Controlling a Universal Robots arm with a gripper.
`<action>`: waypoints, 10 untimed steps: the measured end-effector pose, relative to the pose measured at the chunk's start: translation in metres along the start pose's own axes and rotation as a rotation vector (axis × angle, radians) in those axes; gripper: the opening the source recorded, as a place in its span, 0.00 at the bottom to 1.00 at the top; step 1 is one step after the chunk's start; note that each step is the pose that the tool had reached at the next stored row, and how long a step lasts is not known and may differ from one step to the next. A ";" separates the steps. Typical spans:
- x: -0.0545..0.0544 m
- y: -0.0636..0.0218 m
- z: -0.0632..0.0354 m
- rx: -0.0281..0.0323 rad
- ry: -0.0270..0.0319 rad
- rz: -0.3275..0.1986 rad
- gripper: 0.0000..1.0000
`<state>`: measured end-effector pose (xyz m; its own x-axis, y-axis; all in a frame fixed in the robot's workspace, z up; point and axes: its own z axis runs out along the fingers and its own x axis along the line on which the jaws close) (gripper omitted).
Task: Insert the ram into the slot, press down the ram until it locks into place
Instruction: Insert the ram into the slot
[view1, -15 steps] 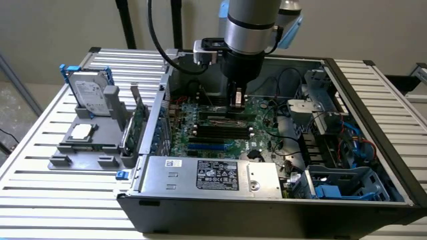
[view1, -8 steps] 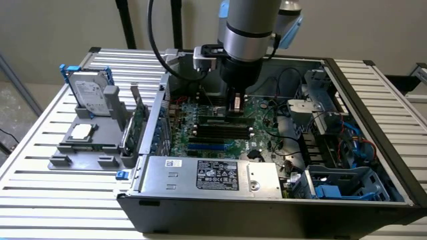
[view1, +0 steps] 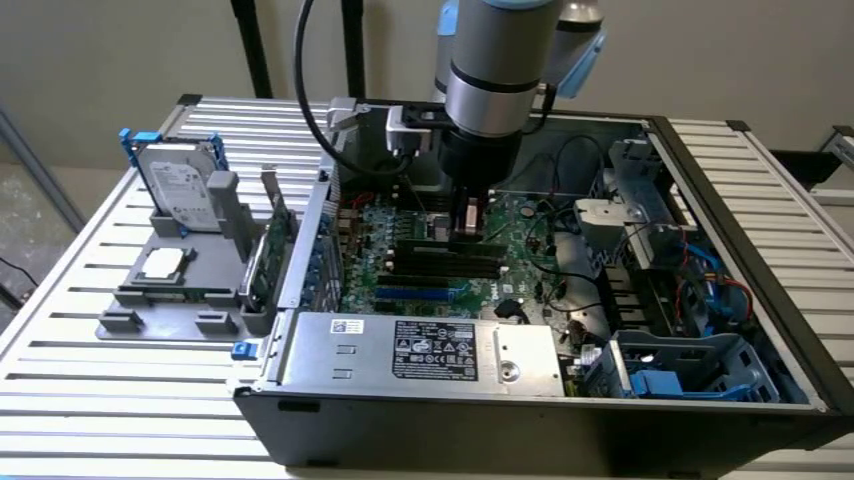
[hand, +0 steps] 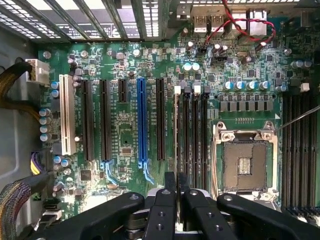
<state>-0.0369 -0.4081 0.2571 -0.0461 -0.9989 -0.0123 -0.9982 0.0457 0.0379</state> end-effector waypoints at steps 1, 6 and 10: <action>0.000 -0.0001 0.0015 -0.0005 0.0007 0.000 0.13; -0.002 -0.0002 0.0099 -0.0029 0.0014 0.000 0.13; -0.006 -0.0003 0.0138 -0.0029 0.0019 0.000 0.13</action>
<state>-0.0369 -0.4022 0.2434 -0.0460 -0.9989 -0.0104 -0.9981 0.0456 0.0408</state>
